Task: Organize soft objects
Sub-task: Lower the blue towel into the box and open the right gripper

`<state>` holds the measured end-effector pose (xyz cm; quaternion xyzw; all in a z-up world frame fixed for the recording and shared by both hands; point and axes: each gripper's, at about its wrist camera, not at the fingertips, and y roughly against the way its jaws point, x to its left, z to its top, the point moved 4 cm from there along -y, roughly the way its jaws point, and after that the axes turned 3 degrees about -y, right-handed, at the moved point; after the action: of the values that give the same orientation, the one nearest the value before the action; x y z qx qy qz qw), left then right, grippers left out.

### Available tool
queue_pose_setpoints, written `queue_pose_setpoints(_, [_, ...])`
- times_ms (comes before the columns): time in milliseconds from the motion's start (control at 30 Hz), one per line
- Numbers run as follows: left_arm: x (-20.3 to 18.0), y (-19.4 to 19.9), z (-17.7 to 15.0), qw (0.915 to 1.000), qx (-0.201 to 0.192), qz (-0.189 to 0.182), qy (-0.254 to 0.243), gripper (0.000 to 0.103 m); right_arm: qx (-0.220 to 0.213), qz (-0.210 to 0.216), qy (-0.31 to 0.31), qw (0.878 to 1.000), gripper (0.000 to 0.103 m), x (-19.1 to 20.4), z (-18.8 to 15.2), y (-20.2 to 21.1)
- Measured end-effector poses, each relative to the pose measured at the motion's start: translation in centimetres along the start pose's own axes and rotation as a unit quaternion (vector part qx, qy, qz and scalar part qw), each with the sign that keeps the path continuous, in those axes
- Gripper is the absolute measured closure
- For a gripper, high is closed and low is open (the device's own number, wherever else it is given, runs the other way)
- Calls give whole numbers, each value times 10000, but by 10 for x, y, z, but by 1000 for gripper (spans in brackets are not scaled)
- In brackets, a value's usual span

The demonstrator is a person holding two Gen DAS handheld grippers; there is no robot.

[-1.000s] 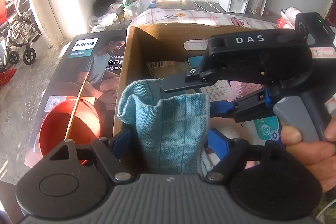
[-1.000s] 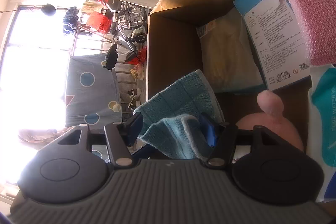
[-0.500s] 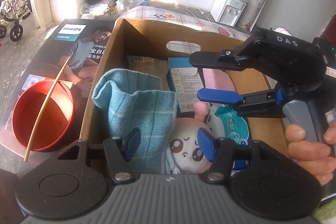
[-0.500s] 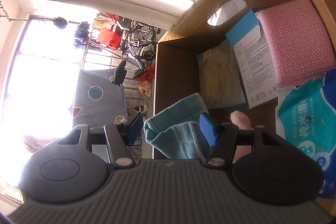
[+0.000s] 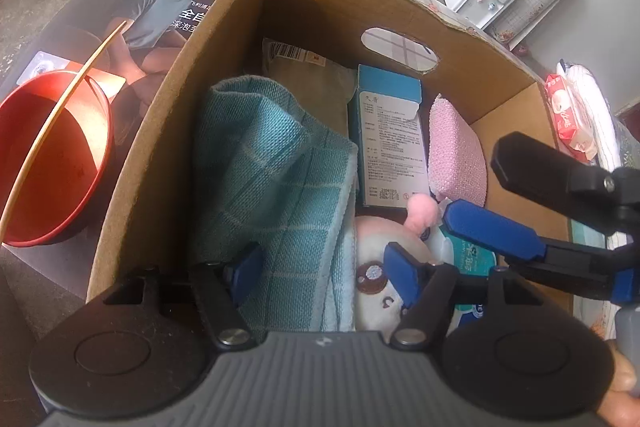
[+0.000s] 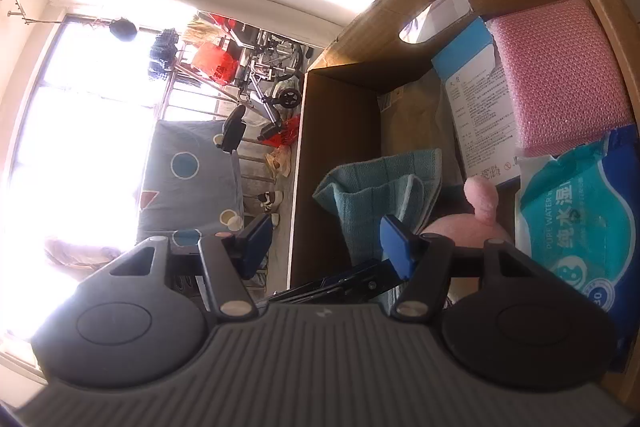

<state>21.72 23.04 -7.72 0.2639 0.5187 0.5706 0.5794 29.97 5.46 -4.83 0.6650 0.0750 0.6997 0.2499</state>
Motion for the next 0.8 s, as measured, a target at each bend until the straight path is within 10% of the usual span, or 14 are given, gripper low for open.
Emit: queue_pose_setpoints(800, [-57, 53, -6, 9911, -1239, 65, -484, 17, -1164, 920, 181, 9888, 31, 2, -30, 152])
